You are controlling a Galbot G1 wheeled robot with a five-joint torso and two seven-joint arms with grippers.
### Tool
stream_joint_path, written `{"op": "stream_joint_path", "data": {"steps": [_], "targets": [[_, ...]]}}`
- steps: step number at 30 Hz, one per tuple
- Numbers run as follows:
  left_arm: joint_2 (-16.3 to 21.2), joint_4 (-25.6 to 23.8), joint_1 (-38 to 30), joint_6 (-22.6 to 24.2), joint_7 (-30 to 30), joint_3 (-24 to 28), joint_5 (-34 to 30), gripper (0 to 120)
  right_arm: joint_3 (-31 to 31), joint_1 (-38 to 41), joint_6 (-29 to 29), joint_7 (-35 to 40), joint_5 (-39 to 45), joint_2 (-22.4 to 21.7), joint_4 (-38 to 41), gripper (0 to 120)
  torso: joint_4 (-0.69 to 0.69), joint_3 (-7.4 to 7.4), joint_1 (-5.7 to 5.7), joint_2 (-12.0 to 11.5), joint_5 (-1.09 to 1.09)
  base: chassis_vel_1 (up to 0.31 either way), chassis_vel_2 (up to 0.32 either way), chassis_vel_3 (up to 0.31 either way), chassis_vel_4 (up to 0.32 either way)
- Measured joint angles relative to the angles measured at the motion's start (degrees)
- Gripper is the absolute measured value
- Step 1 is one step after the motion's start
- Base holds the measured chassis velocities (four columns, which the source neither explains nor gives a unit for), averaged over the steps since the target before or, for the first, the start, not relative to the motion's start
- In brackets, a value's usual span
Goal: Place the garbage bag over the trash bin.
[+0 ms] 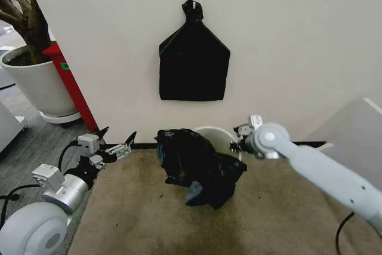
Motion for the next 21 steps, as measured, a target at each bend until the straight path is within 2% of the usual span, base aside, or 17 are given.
{"op": "stream_joint_path", "data": {"steps": [2, 4, 7, 11, 12, 16, 21], "targets": [[-0.2, 0.2, 0.0, 0.0, 0.4, 0.4, 0.2, 100, 2.5, -3.3, 6.3, 7.3, 1.0, 0.9, 3.5, 0, 0.00, 0.00, 0.00, 0.0, -0.02, 0.000, 0.000, 0.000, 0.000], [-0.3, 0.2, -0.1, 0.0, 0.5, 0.5, 0.2, 100, 3.2, -4.0, 7.9, 8.8, 1.2, 1.3, 4.4, 0, 0.00, 0.00, 0.00, 0.0, -0.01, 0.000, 0.000, 0.000, 0.000], [-0.6, 0.6, -0.1, -0.2, 1.1, 1.1, 0.9, 100, 5.9, -7.7, 14.5, 13.9, 0.9, 2.6, 7.6, 0, 0.01, 0.00, 0.00, 0.0, -0.02, 0.000, 0.000, 0.000, 0.000], [-0.7, 0.7, -0.1, -0.2, 1.3, 1.5, 1.1, 100, 7.7, -10.3, 18.5, 16.2, 1.1, 3.4, 8.8, 0, 0.01, 0.00, 0.00, 0.0, -0.01, 0.000, 0.000, 0.000, 0.000], [-0.8, 0.8, -0.1, -0.2, 1.4, 1.6, 1.2, 100, 8.5, -12.1, 21.0, 17.0, 1.0, 3.8, 9.6, 0, 0.00, 0.00, 0.00, 0.0, -0.02, 0.000, 0.000, 0.000, 0.000], [-1.1, 0.9, 0.0, -0.2, 1.6, 1.8, 1.4, 100, 8.2, -14.7, 25.7, 19.7, -1.4, 5.6, 10.7, 0, 0.00, 0.00, 0.00, 0.0, -0.02, 0.000, 0.000, 0.000, 0.000], [-2.0, 1.0, 0.4, -0.3, 1.7, 1.9, 2.0, 100, 6.9, -15.8, 28.0, 20.1, -4.6, 7.3, 10.3, 0, 0.01, 0.00, 0.00, 0.0, -0.02, 0.000, 0.000, 0.000, 0.000]]}}
